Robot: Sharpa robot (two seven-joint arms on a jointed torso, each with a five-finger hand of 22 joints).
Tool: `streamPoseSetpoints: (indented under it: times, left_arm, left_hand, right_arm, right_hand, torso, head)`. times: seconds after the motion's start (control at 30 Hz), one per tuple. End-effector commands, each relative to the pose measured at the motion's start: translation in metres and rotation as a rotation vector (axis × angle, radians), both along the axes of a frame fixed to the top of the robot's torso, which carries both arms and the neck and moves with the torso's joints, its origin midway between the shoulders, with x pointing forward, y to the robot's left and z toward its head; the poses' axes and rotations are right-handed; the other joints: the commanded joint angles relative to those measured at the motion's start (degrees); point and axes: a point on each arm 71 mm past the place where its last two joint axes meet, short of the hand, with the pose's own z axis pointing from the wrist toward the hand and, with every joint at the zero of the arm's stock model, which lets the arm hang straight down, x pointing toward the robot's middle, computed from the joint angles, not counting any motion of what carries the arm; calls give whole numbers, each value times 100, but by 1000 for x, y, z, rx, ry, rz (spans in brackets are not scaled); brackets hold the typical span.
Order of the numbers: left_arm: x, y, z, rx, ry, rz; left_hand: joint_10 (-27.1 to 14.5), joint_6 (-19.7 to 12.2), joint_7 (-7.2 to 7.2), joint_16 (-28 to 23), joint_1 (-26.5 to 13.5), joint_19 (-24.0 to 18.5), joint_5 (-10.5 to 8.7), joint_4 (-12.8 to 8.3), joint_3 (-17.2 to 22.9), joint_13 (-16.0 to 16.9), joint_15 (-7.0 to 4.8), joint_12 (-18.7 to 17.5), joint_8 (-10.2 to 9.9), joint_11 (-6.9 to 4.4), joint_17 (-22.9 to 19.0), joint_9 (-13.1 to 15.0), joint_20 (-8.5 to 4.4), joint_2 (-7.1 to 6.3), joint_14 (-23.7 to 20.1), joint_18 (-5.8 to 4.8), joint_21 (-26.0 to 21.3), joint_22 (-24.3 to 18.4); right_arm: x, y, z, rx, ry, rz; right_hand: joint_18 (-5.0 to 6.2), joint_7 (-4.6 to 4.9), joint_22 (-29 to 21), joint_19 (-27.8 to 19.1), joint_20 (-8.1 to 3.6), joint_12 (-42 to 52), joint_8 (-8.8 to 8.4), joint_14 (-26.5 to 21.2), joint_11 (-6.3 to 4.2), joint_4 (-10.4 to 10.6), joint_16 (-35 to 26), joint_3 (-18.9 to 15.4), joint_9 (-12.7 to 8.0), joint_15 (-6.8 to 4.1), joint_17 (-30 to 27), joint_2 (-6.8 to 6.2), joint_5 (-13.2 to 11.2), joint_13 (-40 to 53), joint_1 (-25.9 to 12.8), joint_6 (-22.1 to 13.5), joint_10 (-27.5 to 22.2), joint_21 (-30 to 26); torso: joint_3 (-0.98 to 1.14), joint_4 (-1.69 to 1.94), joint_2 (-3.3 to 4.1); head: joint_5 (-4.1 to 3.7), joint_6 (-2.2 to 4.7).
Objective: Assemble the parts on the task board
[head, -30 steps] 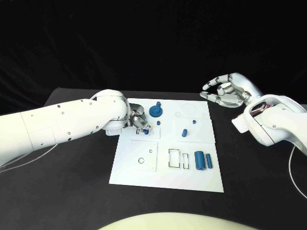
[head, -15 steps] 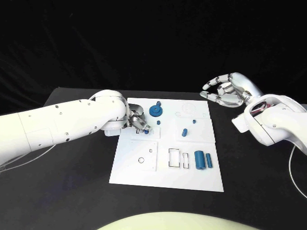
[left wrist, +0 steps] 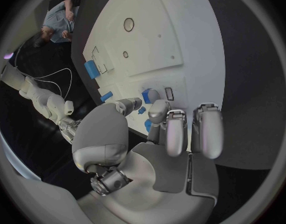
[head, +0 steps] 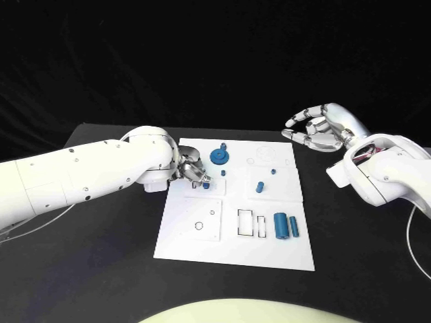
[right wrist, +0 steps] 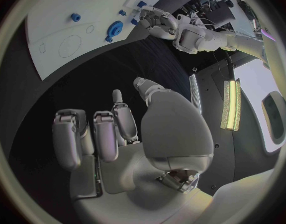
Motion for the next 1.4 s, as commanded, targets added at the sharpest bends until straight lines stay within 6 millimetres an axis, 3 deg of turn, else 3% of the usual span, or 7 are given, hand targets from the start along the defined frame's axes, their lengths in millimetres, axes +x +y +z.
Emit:
streamPoseSetpoints:
  times: [0.03,0.43,0.6,0.67,0.7,0.93,1.4]
  left_arm:
    - [0,-2,5,-37,-3,13]
    - [14,14,39,-73,-54,56]
    - [33,28,59,-58,-89,92]
    - [41,33,63,-47,-96,105]
    - [45,34,65,-42,-98,111]
    - [64,38,63,-1,-90,137]
    - [78,39,38,90,12,141]
  left_hand:
    - [5,26,13,-4,-43,2,-25,41,-104,-14,-27,-1,-21,-16,1292,11,-57,-31,535,-32,-25,-2]
    - [-153,-106,56,-15,164,-9,-3,46,-396,-220,-1,-149,-145,20,1275,-17,-53,-35,529,-27,-47,-28]
    - [-397,-362,243,-10,373,-55,9,72,-619,-503,131,-348,-694,178,1284,-349,36,-24,530,-10,-104,-113]
    - [-565,-572,387,-6,463,-78,12,74,-722,-690,236,-467,-1078,302,1291,-614,118,-9,531,-4,-128,-147]
    - [-573,-566,400,-7,470,-80,9,76,-746,-698,248,-468,-1116,316,1288,-647,132,-10,530,-2,-131,-152]
    - [-626,-534,417,8,478,-99,-2,81,-828,-757,270,-502,-1180,336,1314,-712,156,-27,537,7,-152,-187]
    - [-661,-495,423,24,465,-103,-54,84,-930,-791,281,-516,-1221,345,1343,-762,172,-35,545,9,-153,-186]
  right_arm:
    - [0,0,0,0,-4,8]
    - [1,-1,-1,-1,-2,4]
    - [1,-2,-1,-2,-1,3]
    - [2,-1,-1,-2,0,4]
    - [2,-1,-1,-2,0,4]
    - [2,0,-2,-2,3,7]
    - [1,2,-4,-2,7,12]
  right_hand:
    - [64,2,1162,274,-41,-17,37,388,-1,27,-24,-2,7,-35,530,4,-18,86,-61,-57,-31,-31]
    - [64,2,1162,274,-41,-17,37,388,-1,27,-24,-2,7,-35,530,4,-18,86,-61,-57,-31,-31]
    - [63,1,1164,276,-41,-17,40,388,-2,36,-24,-11,8,-36,533,6,-26,85,-70,-59,-31,-29]
    - [63,1,1164,276,-41,-17,40,388,-2,36,-24,-11,8,-36,533,6,-26,85,-70,-59,-31,-29]
    - [63,1,1164,276,-41,-17,40,388,-2,36,-24,-11,8,-36,533,6,-26,85,-70,-59,-31,-29]
    - [65,-1,1161,273,-42,-17,43,388,-3,39,-25,-14,8,-37,531,8,-29,84,-69,-61,-31,-34]
    - [65,-1,1161,273,-42,-17,43,388,-3,39,-25,-14,8,-37,531,8,-29,84,-69,-61,-31,-34]
  torso:
    - [1,-7,-1]
    - [3,-2,3]
    - [5,9,-4]
    - [6,2,1]
    - [3,-4,7]
    - [-11,-14,15]
    - [-4,-3,9]
  head:
    - [6,18]
    - [6,42]
    - [15,62]
    - [36,78]
    - [46,89]
    - [65,106]
    - [69,62]
